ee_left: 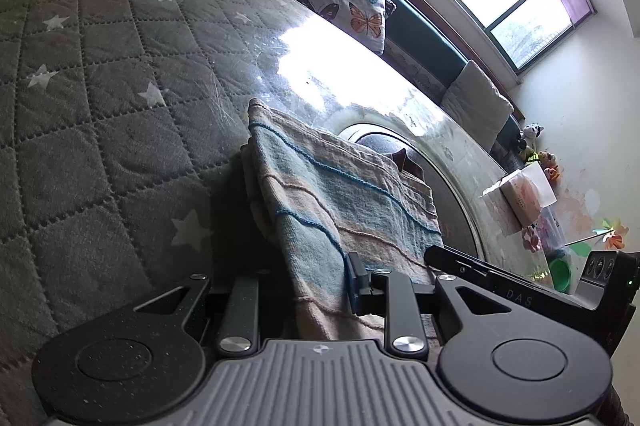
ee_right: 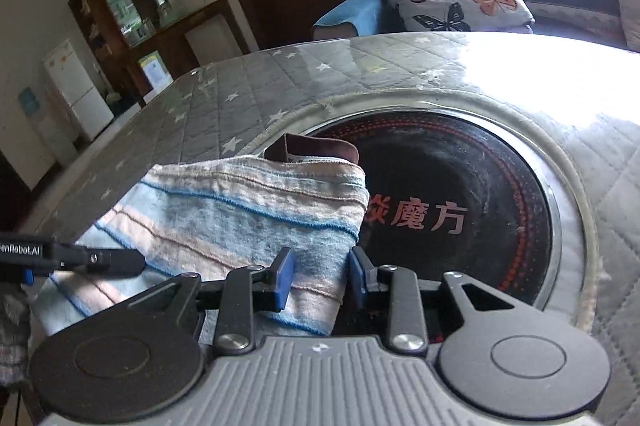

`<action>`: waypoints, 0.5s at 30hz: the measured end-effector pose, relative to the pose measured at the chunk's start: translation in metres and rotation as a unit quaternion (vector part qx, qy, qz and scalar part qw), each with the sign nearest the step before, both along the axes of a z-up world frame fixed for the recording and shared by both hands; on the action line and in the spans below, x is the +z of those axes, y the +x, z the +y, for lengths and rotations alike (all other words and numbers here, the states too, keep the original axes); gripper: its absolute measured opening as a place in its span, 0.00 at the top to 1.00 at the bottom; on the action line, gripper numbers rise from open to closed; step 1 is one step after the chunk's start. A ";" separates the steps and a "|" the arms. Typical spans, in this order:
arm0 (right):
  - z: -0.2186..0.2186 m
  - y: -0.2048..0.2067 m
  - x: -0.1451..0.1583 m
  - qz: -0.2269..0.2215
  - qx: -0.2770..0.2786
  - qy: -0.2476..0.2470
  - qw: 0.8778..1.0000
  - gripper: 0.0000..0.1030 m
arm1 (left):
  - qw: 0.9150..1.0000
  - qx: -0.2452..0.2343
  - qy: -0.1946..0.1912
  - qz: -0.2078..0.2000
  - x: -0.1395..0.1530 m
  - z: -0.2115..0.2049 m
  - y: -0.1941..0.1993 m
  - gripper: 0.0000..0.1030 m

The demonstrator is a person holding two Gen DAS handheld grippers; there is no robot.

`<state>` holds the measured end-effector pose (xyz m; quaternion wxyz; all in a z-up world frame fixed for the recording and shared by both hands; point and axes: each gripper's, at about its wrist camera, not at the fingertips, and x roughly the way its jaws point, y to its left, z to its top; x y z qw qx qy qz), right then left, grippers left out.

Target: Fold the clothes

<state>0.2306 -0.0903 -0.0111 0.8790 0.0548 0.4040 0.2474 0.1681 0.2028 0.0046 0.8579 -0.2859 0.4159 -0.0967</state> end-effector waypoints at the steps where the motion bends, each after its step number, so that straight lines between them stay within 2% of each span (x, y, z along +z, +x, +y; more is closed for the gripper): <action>1: 0.000 0.000 0.000 0.001 -0.004 0.003 1.000 0.77 | 1.000 0.000 0.003 0.001 0.001 -0.001 0.000 0.74; 4: 0.002 -0.001 0.000 -0.003 -0.009 0.003 1.000 0.88 | 1.000 0.001 0.021 -0.001 0.005 -0.007 0.000 0.75; 6: 0.000 -0.002 0.003 -0.004 -0.008 0.011 1.000 0.91 | 0.999 -0.001 0.034 -0.005 0.011 -0.012 0.000 0.78; 11: -0.013 -0.017 0.022 -0.025 -0.008 0.021 0.999 0.92 | 0.999 -0.017 0.042 -0.018 0.028 -0.032 0.001 0.81; 15: -0.034 -0.031 0.034 -0.040 -0.022 0.017 0.999 0.92 | 0.998 -0.044 0.042 -0.030 0.040 -0.067 0.005 0.81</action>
